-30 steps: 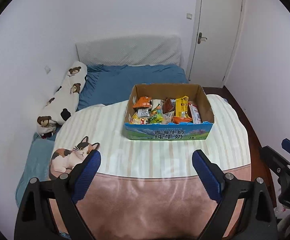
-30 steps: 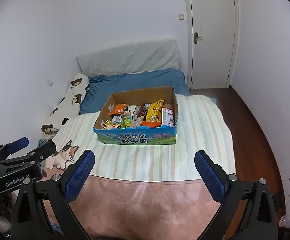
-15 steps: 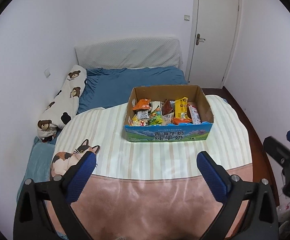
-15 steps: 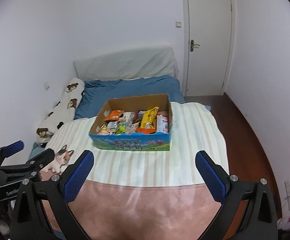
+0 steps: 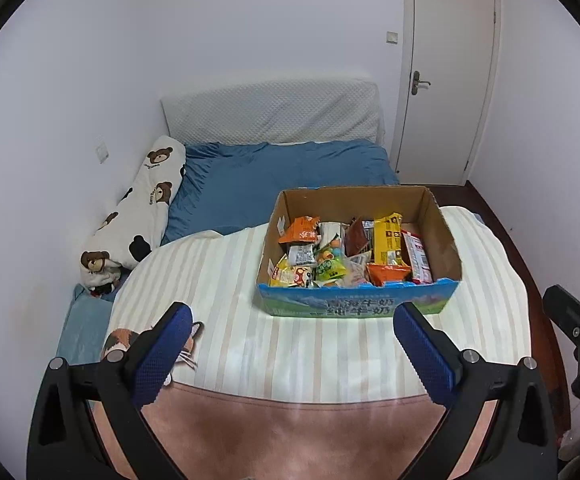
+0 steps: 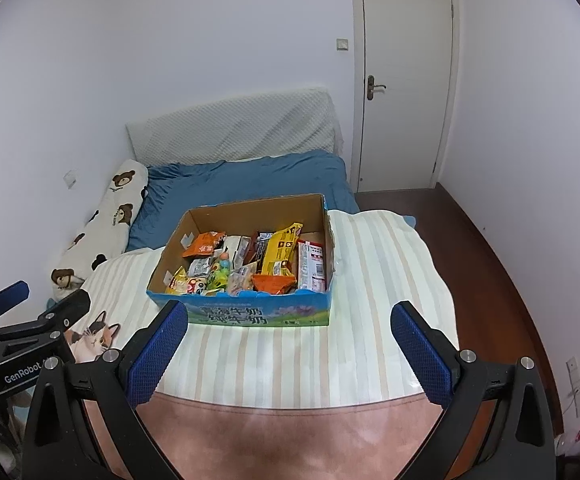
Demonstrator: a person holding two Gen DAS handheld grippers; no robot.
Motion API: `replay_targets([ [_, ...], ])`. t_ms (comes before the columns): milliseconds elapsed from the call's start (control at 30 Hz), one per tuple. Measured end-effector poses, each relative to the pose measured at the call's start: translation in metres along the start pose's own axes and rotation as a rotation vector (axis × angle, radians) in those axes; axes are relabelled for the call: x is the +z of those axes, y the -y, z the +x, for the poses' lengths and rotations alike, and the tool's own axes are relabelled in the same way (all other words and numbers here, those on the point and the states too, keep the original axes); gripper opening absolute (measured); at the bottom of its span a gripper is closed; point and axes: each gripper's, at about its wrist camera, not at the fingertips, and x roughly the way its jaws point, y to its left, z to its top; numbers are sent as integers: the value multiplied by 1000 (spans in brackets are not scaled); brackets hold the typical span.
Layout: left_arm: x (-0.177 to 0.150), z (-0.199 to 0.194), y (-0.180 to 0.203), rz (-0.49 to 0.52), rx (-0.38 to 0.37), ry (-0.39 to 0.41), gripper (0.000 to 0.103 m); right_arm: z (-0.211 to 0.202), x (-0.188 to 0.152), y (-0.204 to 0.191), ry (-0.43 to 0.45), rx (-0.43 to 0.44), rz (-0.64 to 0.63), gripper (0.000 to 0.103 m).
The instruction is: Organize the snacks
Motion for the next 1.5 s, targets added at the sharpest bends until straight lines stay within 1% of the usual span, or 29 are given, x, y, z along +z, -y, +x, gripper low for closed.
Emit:
replay_targets([
  [200, 11, 14, 0, 1, 7, -3, 103, 19, 9, -2, -4, -14, 3, 103],
  [433, 16, 20, 2, 8, 5, -2, 103, 28, 14, -4, -3, -31, 2, 103],
  [667, 19, 23, 5, 17, -10, -11, 103, 35, 15, -4, -26, -31, 15, 103],
  [900, 20, 23, 9, 24, -21, -18, 103, 39, 13, -6, -44, -29, 13, 103],
  [1500, 21, 22, 7, 13, -30, -15, 103, 36, 14, -6, -40, -30, 19, 103],
])
